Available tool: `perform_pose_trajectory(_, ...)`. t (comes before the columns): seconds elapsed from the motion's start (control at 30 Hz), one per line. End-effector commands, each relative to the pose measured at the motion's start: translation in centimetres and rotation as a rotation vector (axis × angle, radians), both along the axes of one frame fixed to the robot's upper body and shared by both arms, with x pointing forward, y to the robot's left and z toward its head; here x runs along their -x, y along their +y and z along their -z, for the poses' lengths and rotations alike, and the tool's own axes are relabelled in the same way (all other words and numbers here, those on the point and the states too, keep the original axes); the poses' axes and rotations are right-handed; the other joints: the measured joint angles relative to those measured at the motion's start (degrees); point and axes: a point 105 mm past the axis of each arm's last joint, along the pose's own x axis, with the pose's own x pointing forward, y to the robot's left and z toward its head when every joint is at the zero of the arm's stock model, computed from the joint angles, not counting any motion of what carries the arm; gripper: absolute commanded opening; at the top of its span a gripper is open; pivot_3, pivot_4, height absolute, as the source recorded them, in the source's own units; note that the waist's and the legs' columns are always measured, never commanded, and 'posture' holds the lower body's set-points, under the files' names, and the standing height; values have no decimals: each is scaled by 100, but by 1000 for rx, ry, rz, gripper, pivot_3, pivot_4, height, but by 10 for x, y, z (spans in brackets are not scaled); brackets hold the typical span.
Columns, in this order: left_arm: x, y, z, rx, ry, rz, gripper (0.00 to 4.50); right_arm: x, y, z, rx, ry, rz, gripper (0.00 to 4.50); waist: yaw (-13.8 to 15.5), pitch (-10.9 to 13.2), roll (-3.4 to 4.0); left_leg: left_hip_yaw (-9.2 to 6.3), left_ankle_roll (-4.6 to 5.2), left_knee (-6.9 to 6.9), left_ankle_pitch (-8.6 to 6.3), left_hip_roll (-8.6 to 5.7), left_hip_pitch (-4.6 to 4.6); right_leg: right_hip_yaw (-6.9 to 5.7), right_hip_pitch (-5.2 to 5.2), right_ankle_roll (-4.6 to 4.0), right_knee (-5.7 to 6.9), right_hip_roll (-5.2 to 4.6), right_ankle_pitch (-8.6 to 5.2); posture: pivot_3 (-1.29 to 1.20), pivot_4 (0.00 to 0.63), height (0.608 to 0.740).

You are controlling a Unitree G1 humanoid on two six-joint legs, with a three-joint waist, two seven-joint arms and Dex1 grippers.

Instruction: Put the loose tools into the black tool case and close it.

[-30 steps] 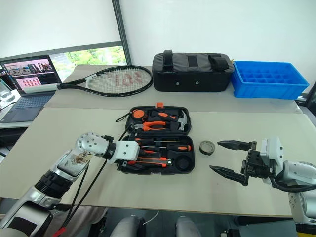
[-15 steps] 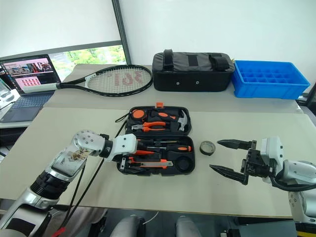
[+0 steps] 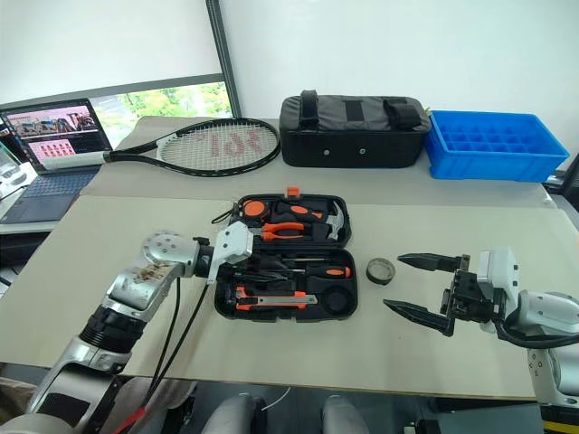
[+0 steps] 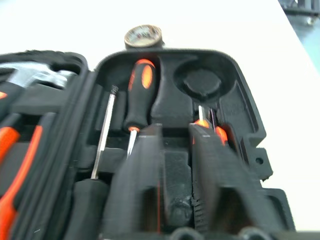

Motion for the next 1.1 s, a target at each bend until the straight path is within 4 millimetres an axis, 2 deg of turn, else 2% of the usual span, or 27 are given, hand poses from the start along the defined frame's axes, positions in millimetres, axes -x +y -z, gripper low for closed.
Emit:
perform_pose_trajectory(0.03, 1, 3, 12, -73, -47, 27, 74, 2, -1, -12, 3, -62, 1, 4500, 8, 0, 0, 0, 0, 0, 0, 0, -1, -1, 0, 0, 0, 0, 0, 0, 150, 708)
perform_pose_trajectory(0.13, -1, 10, 29, -152, -68, 31, 74, 3, -1, -11, 2, -58, 2, 4500, 14, 0, 0, 0, 0, 0, 0, -1, -1, 0, 0, 0, -1, 0, 0, 0, 150, 708)
perform_pose_trajectory(0.43, 0, 14, 45, -223, -79, 58, 74, 2, -1, -13, 1, -62, 5, 4500, 10, -5, 6, 0, 0, 0, 0, 0, 6, 1, 7, 1, 0, 0, 0, 0, 150, 708)
perform_pose_trajectory(0.47, -3, 13, 43, -208, -92, 46, 74, 3, -1, -12, 1, -62, 6, 4500, 9, -6, 7, 0, 0, 0, 0, 0, 7, 1, 8, 1, 0, 0, 0, 0, 150, 708)
perform_pose_trajectory(0.6, -18, -5, 2, 35, -120, -42, 74, 3, 0, -11, -2, -59, 5, 4500, 17, -5, 7, 0, 0, 3, 0, -1, 7, 1, 9, 2, 1, -1, -1, 0, 150, 708)
perform_pose_trajectory(0.77, -12, -12, -20, 178, -111, -13, 74, 2, 1, -11, -3, -59, 2, 4500, 9, -4, 4, -2, 0, 4, 0, -1, -4, -2, 1, 1, 0, -1, 0, 0, 150, 708)
perform_pose_trajectory(0.83, -1, -13, -25, 222, -68, 47, 74, 2, 1, -10, -3, -58, 0, 4500, 0, -3, 5, -2, 2, 2, -1, -1, -3, -1, 1, 0, 1, 0, 0, 0, 150, 708)
perform_pose_trajectory(1.1, 7, 10, 15, -53, -54, 131, 74, 0, 0, -11, -1, -62, 1, 4500, 1, -4, 5, -3, 1, 3, -1, -1, 2, 0, 3, 1, 2, 2, 0, 0, 150, 708)
